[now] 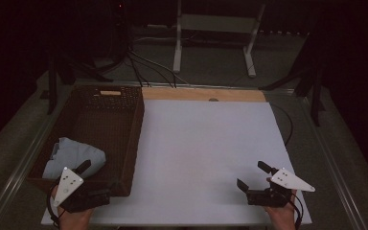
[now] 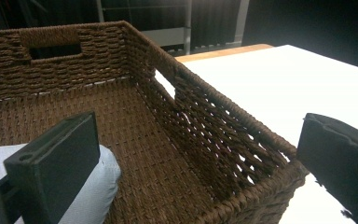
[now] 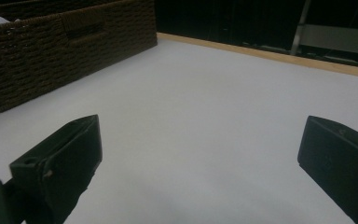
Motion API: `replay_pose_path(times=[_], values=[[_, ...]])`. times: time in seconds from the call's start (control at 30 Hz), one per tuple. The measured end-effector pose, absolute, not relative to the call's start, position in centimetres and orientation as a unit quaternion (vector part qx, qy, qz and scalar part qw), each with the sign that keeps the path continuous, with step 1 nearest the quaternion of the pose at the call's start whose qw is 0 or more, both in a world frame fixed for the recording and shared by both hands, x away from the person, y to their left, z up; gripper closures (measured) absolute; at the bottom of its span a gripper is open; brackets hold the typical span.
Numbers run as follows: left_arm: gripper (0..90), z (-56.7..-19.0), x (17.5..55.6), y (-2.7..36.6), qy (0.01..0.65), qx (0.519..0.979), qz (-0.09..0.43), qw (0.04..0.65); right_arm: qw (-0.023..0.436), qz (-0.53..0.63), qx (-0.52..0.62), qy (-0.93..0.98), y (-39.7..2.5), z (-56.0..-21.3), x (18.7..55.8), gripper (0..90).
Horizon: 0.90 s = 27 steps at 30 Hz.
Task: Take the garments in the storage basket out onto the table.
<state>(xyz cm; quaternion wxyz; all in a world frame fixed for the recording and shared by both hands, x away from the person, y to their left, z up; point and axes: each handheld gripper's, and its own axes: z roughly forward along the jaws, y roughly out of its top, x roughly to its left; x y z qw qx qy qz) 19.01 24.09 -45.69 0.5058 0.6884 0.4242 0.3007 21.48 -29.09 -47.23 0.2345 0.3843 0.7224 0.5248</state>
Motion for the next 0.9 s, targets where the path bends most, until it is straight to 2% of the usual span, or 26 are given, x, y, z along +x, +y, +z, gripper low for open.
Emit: replay_pose_path(times=[0.9], values=[[0.4,-45.0,18.3,25.1,0.434,0.687,0.302,0.498,0.243,0.531,0.391,0.712,-29.0,-47.1,21.2,0.2]])
